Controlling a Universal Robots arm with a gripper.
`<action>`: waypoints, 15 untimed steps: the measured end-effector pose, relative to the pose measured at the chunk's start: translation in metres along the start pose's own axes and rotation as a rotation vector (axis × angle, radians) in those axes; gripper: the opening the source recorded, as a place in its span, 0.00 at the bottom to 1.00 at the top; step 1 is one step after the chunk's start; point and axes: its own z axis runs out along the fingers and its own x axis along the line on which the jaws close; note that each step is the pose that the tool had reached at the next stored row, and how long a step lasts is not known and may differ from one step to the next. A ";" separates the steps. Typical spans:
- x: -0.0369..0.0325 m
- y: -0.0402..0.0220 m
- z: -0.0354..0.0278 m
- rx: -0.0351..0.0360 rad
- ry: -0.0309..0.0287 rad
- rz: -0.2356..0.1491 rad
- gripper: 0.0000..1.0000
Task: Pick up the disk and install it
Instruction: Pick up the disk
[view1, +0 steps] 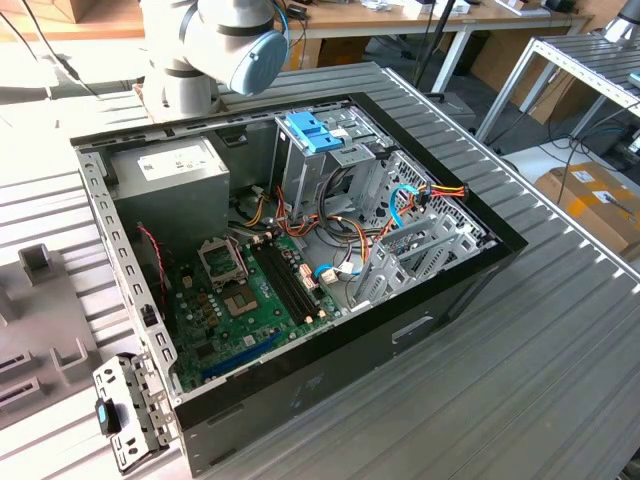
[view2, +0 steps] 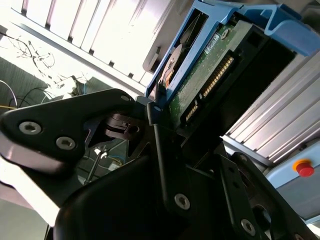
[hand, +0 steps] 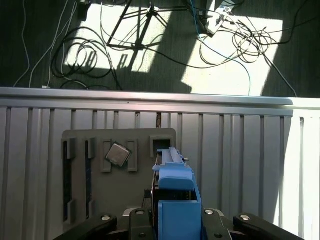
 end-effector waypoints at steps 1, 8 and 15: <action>0.0000 -0.0001 -0.0012 -0.0001 0.0000 0.000 0.36; -0.0001 -0.0003 -0.0073 -0.0001 0.0000 0.000 0.36; -0.0001 -0.0005 -0.0140 -0.0001 0.0000 0.000 0.36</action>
